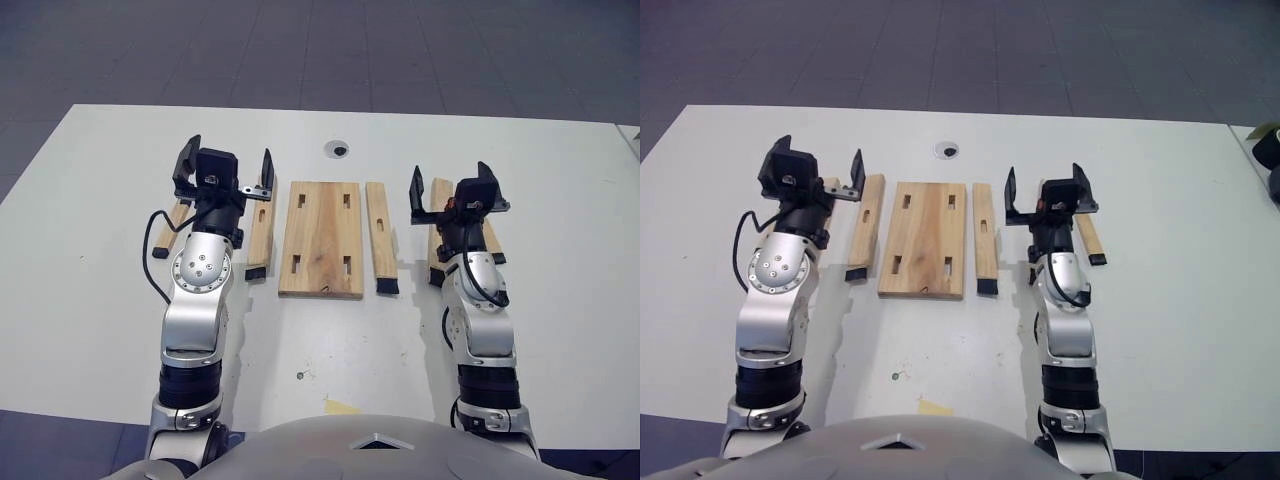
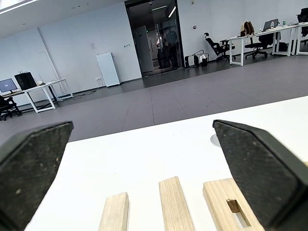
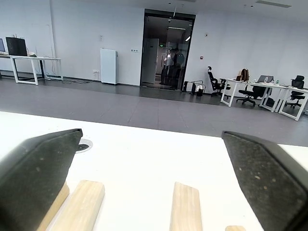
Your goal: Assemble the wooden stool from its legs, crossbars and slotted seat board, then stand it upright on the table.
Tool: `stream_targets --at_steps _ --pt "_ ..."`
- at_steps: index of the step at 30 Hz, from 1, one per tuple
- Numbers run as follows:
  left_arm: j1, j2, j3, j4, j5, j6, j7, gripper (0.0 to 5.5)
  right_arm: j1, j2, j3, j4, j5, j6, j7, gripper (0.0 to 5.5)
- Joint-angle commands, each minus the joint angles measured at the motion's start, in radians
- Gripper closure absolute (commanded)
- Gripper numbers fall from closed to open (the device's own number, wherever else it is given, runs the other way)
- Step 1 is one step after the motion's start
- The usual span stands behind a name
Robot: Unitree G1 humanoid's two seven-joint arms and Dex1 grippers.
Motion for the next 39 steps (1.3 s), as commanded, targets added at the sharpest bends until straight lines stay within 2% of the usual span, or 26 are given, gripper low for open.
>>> stream_targets --at_steps 1,22,28,31,34,39 --pt "-0.003 -0.014 -0.001 0.015 -0.007 -0.004 0.001 0.1 0.007 -0.006 -0.005 -0.009 0.008 0.0 0.006 0.11" --pt "0.011 -0.022 -0.028 0.032 0.011 0.008 -0.009 0.1 0.023 -0.015 0.006 -0.015 0.025 0.022 0.043 0.11" --pt "0.029 -0.011 -0.026 0.034 0.033 0.026 -0.002 0.1 0.063 0.011 -0.056 -0.03 0.036 0.185 -0.033 0.11" --pt "0.05 -0.007 -0.022 0.025 0.042 0.03 0.002 0.1 0.123 -0.015 -0.016 -0.114 0.038 0.26 0.014 0.11" --pt "0.055 -0.01 -0.035 0.036 0.049 0.022 0.002 0.1 0.168 -0.039 0.03 -0.155 0.033 0.233 0.067 0.11" --pt "0.047 -0.018 -0.045 0.041 0.055 0.018 -0.001 0.1 0.179 -0.036 -0.001 -0.094 0.002 0.218 0.016 0.11"
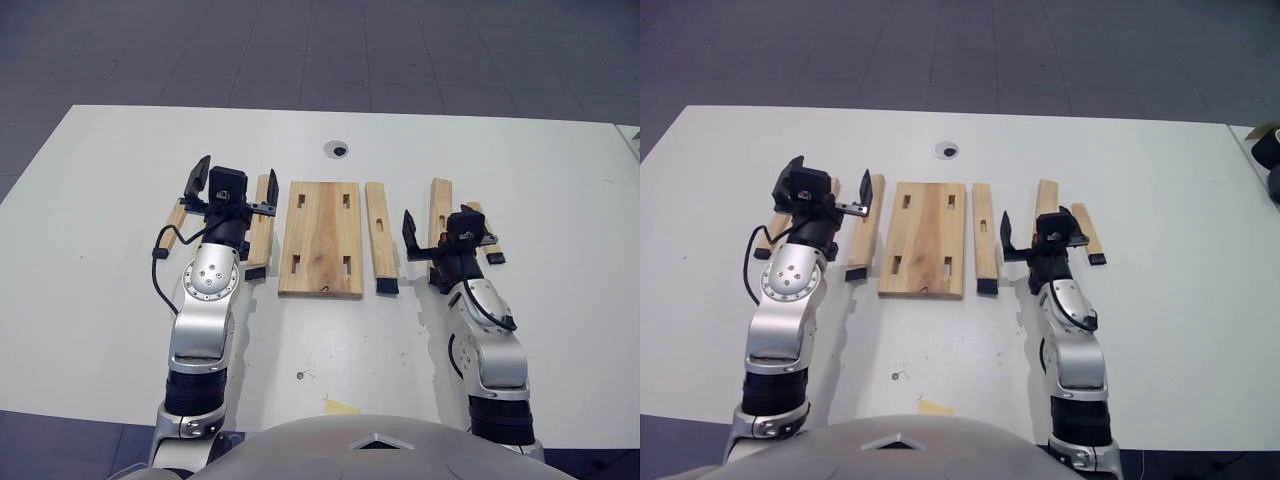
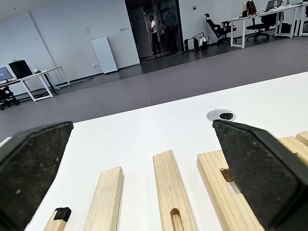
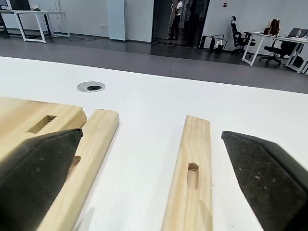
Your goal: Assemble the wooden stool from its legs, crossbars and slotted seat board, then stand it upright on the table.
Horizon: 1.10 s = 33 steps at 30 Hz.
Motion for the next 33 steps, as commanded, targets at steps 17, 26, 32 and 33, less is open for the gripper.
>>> stream_targets --at_steps 17,26,32,33 --pt "-0.018 -0.011 0.022 0.018 -0.001 -0.047 0.03 0.1 -0.025 0.031 -0.039 0.055 0.006 -0.107 -0.049 0.11" --pt "-0.02 -0.02 0.032 0.014 -0.008 -0.071 0.042 0.1 -0.068 0.025 -0.013 0.102 -0.006 -0.186 -0.03 0.11" --pt "0.022 -0.026 0.043 -0.015 -0.001 -0.074 0.058 0.1 -0.128 0.02 -0.005 0.168 -0.007 -0.215 -0.01 0.11" --pt "0.028 -0.028 0.047 -0.018 -0.001 -0.075 0.062 0.1 -0.137 0.02 -0.002 0.179 -0.008 -0.221 -0.008 0.11"
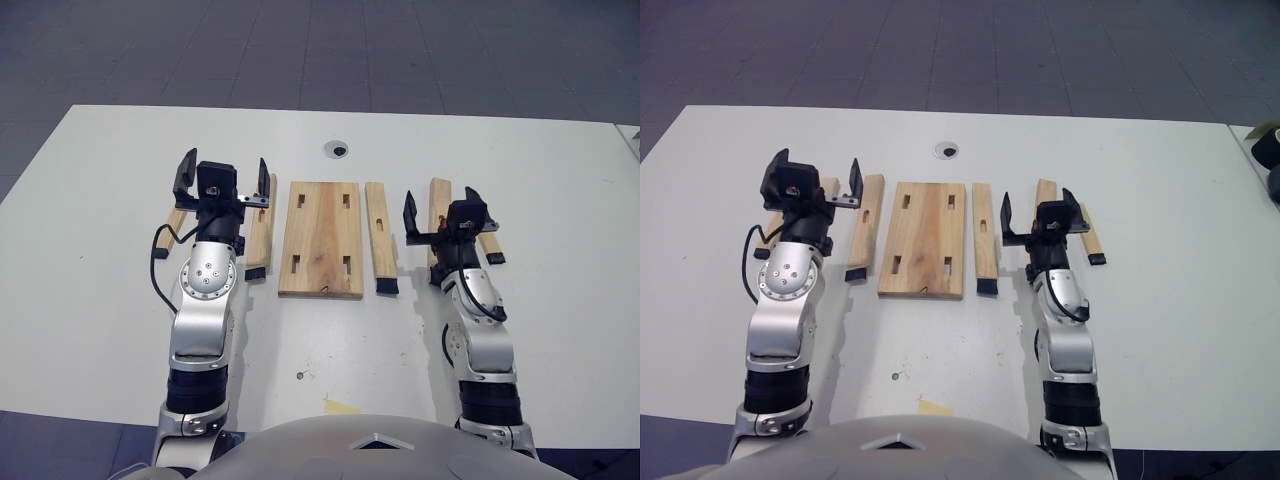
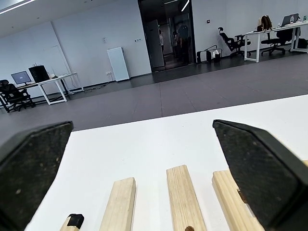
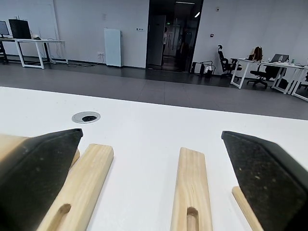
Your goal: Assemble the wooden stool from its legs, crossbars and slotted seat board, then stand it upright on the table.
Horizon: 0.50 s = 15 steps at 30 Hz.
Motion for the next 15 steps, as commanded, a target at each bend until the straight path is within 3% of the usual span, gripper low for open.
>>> stream_targets --at_steps 1,15 --pt "0.025 -0.01 0.01 -0.018 0.001 -0.005 0.012 0.1 -0.039 -0.006 0.008 0.041 -0.003 -0.021 0.009 0.11" --pt "0.013 -0.008 0.019 -0.025 -0.004 0.0 -0.001 0.1 -0.07 -0.011 0.002 0.08 -0.007 -0.052 0.007 0.11"
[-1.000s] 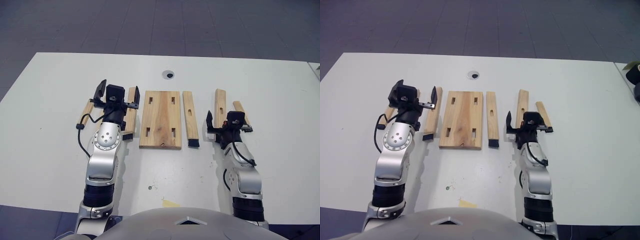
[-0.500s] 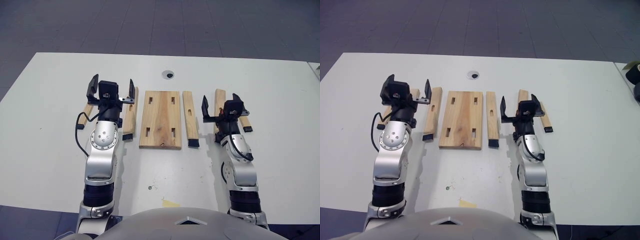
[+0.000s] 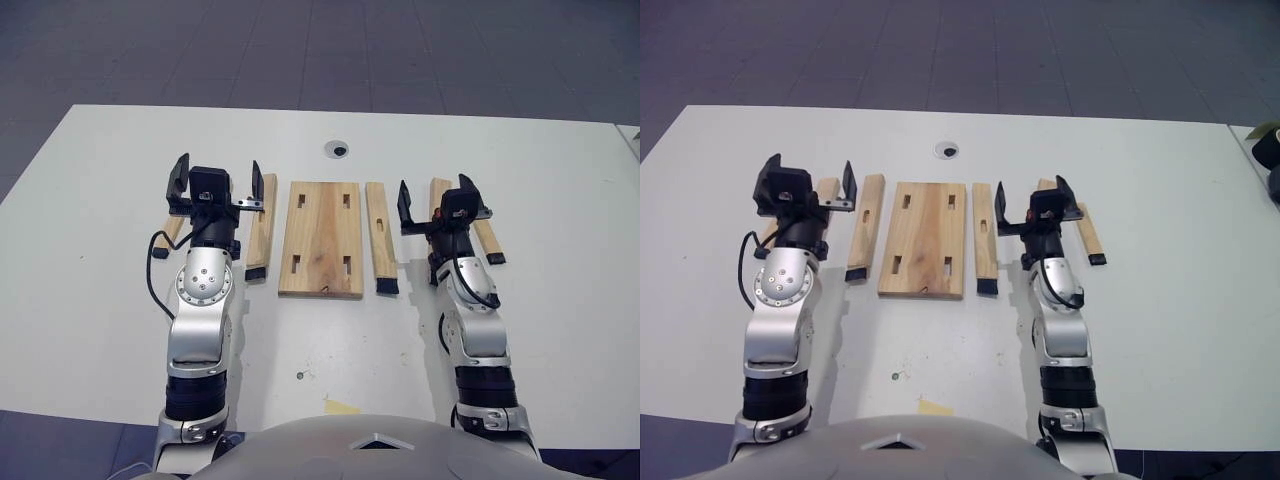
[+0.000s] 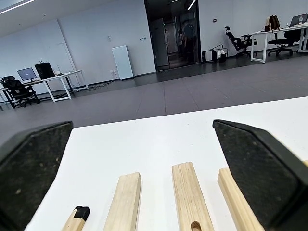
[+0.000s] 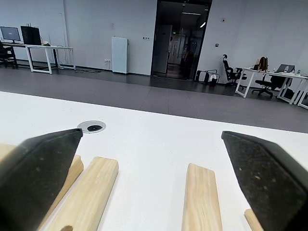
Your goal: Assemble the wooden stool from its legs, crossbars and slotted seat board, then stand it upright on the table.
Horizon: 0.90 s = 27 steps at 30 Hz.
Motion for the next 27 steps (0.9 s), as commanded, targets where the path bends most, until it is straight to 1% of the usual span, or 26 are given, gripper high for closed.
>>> stream_targets --at_steps 1,4,6,11,13,15,20,24,27 --pt "-0.002 0.002 0.002 -0.021 -0.004 0.007 -0.007 0.1 -0.018 -0.005 0.001 0.013 0.0 -0.001 0.003 0.11" --pt "-0.024 0.018 0.017 -0.02 -0.029 0.021 -0.038 0.1 0.008 -0.003 -0.01 -0.022 -0.005 0.007 -0.014 0.11" --pt "-0.042 0.043 0.05 -0.014 -0.058 0.04 -0.069 0.1 0.032 -0.002 -0.024 -0.051 -0.008 0.007 -0.031 0.11" --pt "-0.046 0.168 0.232 0.026 -0.127 0.091 -0.127 0.1 0.098 -0.014 -0.068 -0.095 -0.008 0.019 -0.056 0.11" --pt "-0.045 0.188 0.264 0.044 -0.138 0.095 -0.127 0.1 0.099 -0.02 -0.068 -0.099 -0.01 0.02 -0.051 0.11" --pt "-0.05 0.183 0.25 0.031 -0.145 0.098 -0.132 0.1 0.084 -0.021 -0.069 -0.095 -0.009 0.022 -0.052 0.11" --pt "-0.03 0.129 0.165 -0.007 -0.151 0.094 -0.123 0.1 0.066 -0.016 -0.059 -0.087 -0.003 0.024 -0.049 0.11" --pt "0.016 0.104 0.143 -0.022 -0.17 0.1 -0.128 0.1 0.076 -0.018 -0.041 -0.09 0.035 0.063 0.0 0.11" --pt "0.006 0.088 0.112 -0.035 -0.186 0.102 -0.142 0.1 0.071 -0.016 -0.047 -0.091 0.06 0.072 0.016 0.11"
